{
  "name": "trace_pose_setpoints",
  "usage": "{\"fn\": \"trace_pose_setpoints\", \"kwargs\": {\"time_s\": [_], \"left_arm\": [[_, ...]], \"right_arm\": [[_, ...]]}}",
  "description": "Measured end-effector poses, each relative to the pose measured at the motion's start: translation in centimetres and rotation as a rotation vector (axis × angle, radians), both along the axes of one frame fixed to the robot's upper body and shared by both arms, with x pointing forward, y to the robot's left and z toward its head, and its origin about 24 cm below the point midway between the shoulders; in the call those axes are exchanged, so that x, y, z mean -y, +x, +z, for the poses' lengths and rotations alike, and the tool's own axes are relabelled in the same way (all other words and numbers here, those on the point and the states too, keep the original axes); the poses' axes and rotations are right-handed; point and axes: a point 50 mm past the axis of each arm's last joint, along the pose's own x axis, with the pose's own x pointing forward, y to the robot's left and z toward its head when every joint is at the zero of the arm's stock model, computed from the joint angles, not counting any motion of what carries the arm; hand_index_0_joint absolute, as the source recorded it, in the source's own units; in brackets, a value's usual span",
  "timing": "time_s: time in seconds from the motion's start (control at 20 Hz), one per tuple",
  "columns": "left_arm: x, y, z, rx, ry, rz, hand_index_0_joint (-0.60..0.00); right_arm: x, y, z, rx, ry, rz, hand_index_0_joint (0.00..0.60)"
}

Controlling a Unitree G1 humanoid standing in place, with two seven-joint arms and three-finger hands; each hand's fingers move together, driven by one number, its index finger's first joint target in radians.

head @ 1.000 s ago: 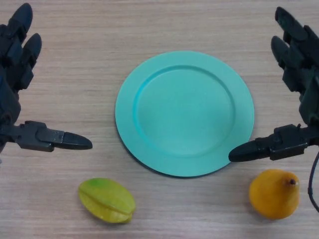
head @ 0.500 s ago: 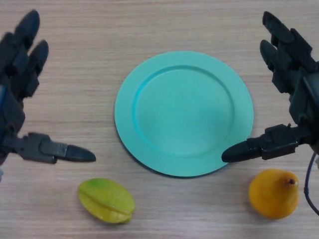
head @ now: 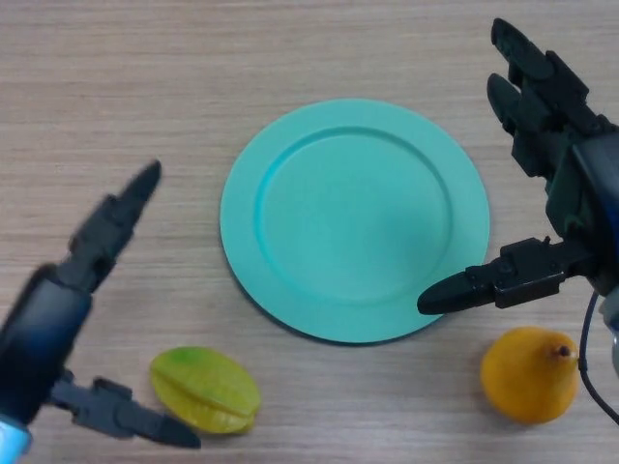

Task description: Pick up the yellow starfruit and place it on the plate

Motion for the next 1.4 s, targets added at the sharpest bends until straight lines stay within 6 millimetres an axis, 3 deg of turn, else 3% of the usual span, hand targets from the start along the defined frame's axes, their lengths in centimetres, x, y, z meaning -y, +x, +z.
{"fn": "trace_pose_setpoints", "kwargs": {"time_s": [0.3, 0.85, 0.9, 0.95, 1.0, 1.05, 1.1, 1.15, 1.4], "left_arm": [[0.7, -0.6, -0.6, 0.082, 0.203, -0.061, 0.000], [1.4, -1.3, -4.4, -0.027, 0.579, -0.199, 0.000], [1.4, -1.3, -4.9, -0.043, 0.598, -0.209, -0.049], [1.3, -1.4, -5.0, -0.050, 0.597, -0.210, -0.149], [1.3, -1.3, -5.0, -0.051, 0.603, -0.211, -0.299], [1.3, -1.4, -5.1, -0.052, 0.604, -0.216, -0.399], [1.2, -1.4, -5.3, -0.058, 0.604, -0.218, -0.542], [1.2, -1.4, -5.4, -0.063, 0.610, -0.219, -0.600], [1.1, -1.6, -5.5, -0.064, 0.597, -0.220, -0.600]], "right_arm": [[0.0, 0.0, 0.0, -0.002, 0.002, 0.001, 0.000], [0.1, -0.3, -0.1, -0.002, 0.005, -0.009, 0.000], [0.2, -0.3, -0.1, 0.001, 0.005, -0.010, 0.000], [0.2, -0.3, 0.0, 0.004, 0.006, -0.013, 0.000], [0.3, -0.3, 0.0, 0.005, 0.006, -0.015, 0.000], [0.3, -0.3, 0.0, 0.005, 0.006, -0.015, 0.000], [0.3, -0.4, 0.1, 0.007, 0.006, -0.014, 0.000], [0.2, -0.5, 0.2, 0.014, 0.005, -0.013, 0.000], [0.3, -0.7, 0.6, 0.036, 0.002, -0.012, 0.000]]}}
